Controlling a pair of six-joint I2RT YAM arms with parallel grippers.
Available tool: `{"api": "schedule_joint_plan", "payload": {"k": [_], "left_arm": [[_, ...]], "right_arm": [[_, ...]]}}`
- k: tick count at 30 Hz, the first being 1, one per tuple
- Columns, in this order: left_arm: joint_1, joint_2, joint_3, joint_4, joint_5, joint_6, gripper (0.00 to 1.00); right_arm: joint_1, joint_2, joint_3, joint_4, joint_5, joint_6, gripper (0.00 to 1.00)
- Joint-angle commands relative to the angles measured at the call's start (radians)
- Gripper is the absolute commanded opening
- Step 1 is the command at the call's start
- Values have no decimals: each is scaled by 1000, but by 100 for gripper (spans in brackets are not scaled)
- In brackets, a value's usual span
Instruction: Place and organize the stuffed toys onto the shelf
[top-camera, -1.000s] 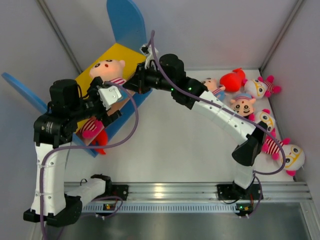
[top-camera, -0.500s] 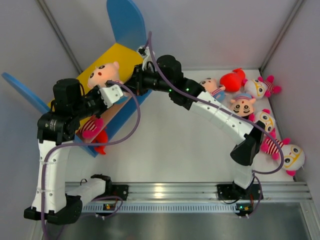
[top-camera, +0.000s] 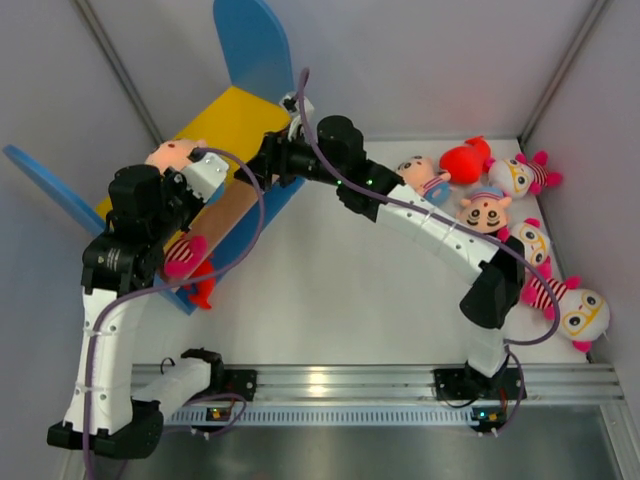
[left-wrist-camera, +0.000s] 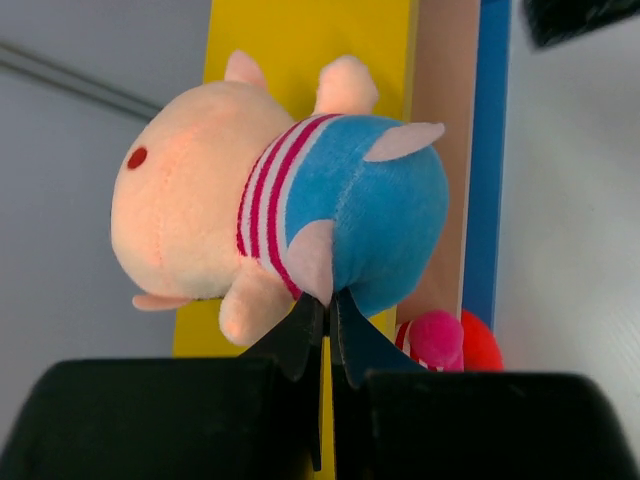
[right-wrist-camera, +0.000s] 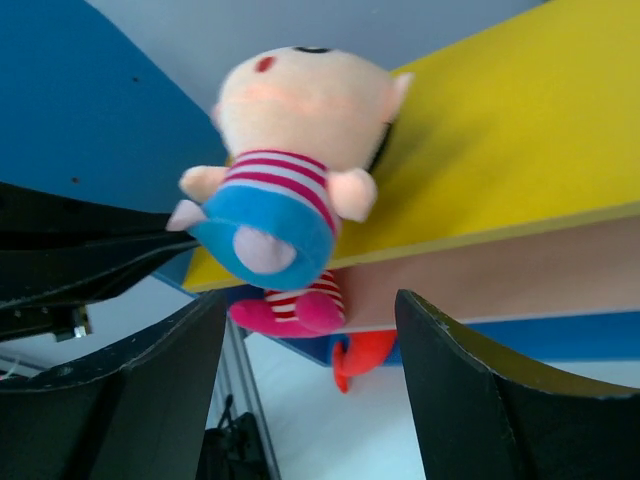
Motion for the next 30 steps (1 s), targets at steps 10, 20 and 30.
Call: {"api": "schedule_joint_plan", "payload": {"k": [10, 20, 30], "left_arm": [[2, -190, -219, 100, -329, 7, 0], [2, -217, -255, 132, -320, 90, 0], [4, -206, -262, 127, -393, 83, 38]], "right_arm": [[-213, -309, -449, 112, -2, -22, 70], [-439, -460, -723, 13, 61, -95, 72], [-635, -474, -850, -16, 226, -40, 87]]}}
